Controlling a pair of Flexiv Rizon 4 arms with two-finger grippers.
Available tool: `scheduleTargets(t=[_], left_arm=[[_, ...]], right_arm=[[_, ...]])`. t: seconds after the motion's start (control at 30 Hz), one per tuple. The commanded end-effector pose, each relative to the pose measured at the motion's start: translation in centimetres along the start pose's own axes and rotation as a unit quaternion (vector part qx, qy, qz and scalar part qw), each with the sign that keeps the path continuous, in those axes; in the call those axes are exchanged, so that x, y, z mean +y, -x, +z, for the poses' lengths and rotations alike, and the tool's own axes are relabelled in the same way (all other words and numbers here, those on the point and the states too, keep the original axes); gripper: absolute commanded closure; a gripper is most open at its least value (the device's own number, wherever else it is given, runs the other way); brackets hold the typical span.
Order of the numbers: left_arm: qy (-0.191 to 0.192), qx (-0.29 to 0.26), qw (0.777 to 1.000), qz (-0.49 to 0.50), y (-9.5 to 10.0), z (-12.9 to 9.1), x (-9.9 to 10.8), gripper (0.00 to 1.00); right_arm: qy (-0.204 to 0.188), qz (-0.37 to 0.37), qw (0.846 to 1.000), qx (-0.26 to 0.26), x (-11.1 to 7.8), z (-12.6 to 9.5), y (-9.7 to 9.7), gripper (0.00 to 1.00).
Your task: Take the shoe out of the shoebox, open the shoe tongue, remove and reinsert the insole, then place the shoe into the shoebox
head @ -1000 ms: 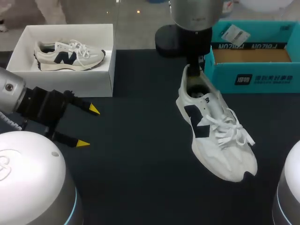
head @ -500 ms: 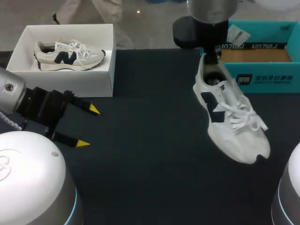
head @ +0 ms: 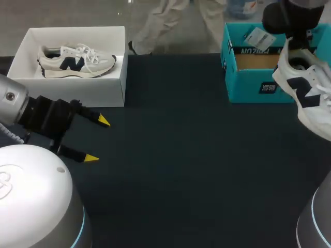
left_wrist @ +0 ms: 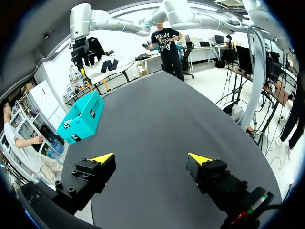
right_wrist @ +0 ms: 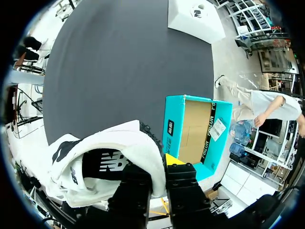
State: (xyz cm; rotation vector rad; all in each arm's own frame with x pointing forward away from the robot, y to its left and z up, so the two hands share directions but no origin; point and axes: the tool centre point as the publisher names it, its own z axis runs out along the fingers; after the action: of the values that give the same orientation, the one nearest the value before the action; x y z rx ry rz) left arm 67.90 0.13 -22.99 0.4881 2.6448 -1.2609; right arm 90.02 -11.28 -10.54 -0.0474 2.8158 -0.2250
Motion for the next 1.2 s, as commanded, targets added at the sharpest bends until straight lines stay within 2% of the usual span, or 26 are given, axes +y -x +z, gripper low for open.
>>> scheduleTargets(t=[0.03,0.27,0.4,1.03,1.2], left_arm=[[0.001,0.001,1.000,0.000,0.0,0.0,0.0,0.00],[0.001,0.001,1.000,0.000,0.0,0.0,0.0,0.00],[0.001,0.001,1.000,0.000,0.0,0.0,0.0,0.00],[0.001,0.001,1.000,0.000,0.0,0.0,0.0,0.00],[0.001,0.001,1.000,0.000,0.0,0.0,0.0,0.00]], right_arm=[[0.087,-0.005,0.996,0.015,-4.1,1.1,2.5,1.00],[0.081,-0.017,0.996,0.022,-4.6,2.4,5.8,1.00],[0.067,-0.011,0.997,0.044,-4.8,3.4,7.2,1.00],[0.067,-0.011,0.997,0.044,-4.8,3.4,7.2,1.00],[0.066,-0.020,0.997,0.034,-5.1,4.1,9.6,1.00]])
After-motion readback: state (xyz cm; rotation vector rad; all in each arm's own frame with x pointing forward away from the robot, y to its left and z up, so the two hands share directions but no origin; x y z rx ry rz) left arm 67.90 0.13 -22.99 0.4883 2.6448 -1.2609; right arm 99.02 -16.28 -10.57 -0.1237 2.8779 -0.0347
